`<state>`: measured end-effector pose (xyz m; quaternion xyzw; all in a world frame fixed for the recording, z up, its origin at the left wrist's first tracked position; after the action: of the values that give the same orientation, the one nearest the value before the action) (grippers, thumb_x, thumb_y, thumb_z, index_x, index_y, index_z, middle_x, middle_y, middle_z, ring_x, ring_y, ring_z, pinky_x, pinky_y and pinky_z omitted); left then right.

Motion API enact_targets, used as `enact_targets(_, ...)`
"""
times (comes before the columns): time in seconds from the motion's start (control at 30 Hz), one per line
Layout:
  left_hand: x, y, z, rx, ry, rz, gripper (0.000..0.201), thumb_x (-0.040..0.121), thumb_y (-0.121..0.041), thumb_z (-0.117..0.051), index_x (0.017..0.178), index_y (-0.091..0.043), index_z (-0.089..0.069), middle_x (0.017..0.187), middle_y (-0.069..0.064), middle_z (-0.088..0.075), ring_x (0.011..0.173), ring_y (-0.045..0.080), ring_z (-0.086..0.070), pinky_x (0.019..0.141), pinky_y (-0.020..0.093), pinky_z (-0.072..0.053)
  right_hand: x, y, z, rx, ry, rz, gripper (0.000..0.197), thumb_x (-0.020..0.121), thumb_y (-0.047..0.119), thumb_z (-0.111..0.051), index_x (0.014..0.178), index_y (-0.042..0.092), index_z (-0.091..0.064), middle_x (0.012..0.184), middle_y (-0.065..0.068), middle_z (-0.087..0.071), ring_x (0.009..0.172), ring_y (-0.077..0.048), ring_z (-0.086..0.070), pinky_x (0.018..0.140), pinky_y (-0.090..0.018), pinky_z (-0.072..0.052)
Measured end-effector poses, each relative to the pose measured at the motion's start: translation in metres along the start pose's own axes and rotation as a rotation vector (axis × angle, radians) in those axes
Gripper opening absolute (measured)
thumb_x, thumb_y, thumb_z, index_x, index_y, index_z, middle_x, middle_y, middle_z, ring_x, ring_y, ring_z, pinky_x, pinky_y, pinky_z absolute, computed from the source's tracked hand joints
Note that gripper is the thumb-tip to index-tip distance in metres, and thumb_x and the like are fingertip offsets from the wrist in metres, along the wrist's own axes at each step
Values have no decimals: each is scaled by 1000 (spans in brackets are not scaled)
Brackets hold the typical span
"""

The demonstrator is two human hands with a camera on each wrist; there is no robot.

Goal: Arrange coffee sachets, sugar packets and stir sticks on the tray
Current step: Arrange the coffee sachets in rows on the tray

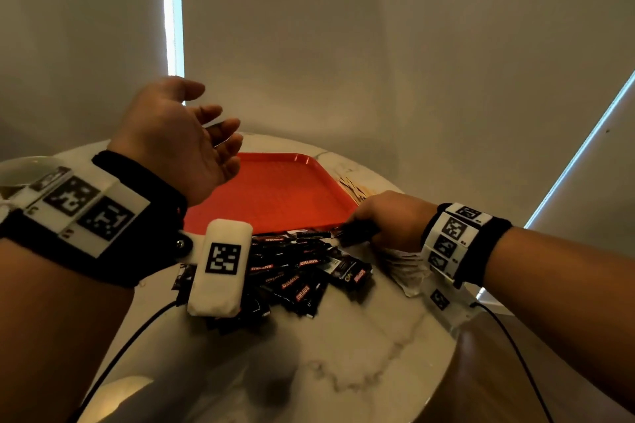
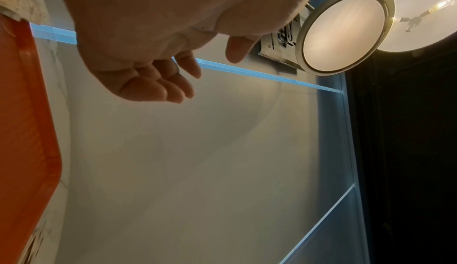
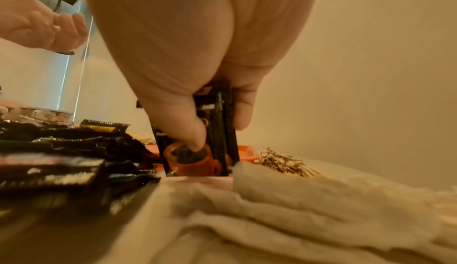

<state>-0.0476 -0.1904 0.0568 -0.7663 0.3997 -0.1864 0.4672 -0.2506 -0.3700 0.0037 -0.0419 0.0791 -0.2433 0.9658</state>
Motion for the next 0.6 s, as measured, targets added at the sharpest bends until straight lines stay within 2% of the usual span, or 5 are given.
enact_targets(0.2,-7,12,-12,24,32,51,25,92,-42,-45,98,-19,-51,90,4,-57,77,19,-55,67,33,-40,-13,-11,17,40,-89,-59,35,91,17,-65,123,30,-69,105,8,-71,94,-13,-63,86,-33,-54)
enact_targets(0.3,-10,26,-25,59,85,130,28,88,-40,-54,103,-16,-51,97,8,-55,77,21,-56,65,35,-44,-24,-20,45,221,-274,-126,30,91,23,-70,121,28,-69,104,8,-70,93,-12,-64,86,-33,-54)
enact_targets(0.47,-20,68,-68,92,291,335,98,78,-55,-69,154,-10,-27,142,35,-46,124,44,-54,98,53,-47,-49,20,101,518,-748,7,30,87,20,-74,116,24,-67,97,11,-69,83,-4,-64,70,-21,-51)
enact_targets(0.53,-25,75,-85,73,398,300,81,84,-60,-62,144,-10,-45,128,28,-61,104,36,-67,91,50,-50,-45,50,103,580,-772,124,30,83,15,-73,112,18,-66,99,3,-68,87,-12,-65,75,-30,-53)
enact_targets(0.6,-25,71,-92,-2,407,198,43,97,-49,-50,115,-12,-64,99,13,-72,83,26,-70,77,40,-56,-37,74,96,621,-705,200,30,79,12,-72,107,15,-61,97,-3,-64,84,-16,-62,72,-35,-52)
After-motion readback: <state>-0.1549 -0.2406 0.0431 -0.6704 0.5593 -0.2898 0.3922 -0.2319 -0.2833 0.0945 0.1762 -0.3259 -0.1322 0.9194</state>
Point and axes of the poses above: each hand's wrist, its own x-axis towards the middle knuckle, its own z-axis out of the back of the hand, y = z × x, the point moved 7 cm from there along x, towards the middle knuckle
